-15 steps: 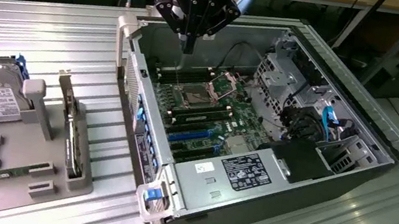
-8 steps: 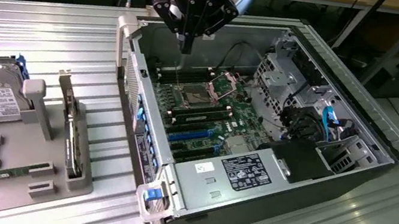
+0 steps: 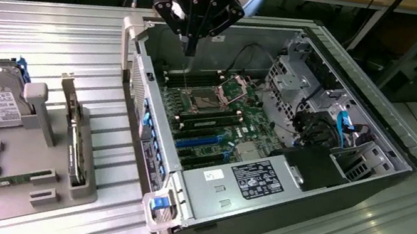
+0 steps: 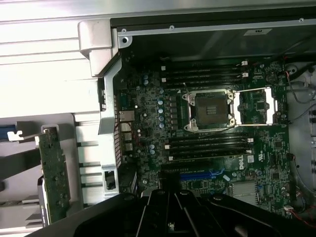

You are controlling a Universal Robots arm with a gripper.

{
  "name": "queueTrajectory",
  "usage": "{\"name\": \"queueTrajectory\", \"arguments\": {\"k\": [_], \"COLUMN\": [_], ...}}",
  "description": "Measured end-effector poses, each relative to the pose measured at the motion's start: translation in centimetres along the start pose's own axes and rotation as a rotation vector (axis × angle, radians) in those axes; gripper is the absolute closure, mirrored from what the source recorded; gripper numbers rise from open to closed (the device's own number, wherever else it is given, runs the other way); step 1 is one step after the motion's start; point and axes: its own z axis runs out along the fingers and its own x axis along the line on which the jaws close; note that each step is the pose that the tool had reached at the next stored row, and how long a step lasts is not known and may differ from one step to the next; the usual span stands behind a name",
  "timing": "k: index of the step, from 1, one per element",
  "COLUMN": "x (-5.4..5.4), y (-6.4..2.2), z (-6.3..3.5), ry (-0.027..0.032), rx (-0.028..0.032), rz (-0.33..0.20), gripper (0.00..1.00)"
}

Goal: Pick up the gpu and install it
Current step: 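Reach for the gpu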

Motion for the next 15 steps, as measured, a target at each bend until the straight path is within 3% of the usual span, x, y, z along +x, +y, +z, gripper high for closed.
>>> {"name": "queueTrajectory", "arguments": {"k": [15], "x": [0.84], "y": [-0.06], "z": [-0.02], "ry": [0.0000], "rx": [0.0000], "rz": [0.000], "gripper": [0.89]}}
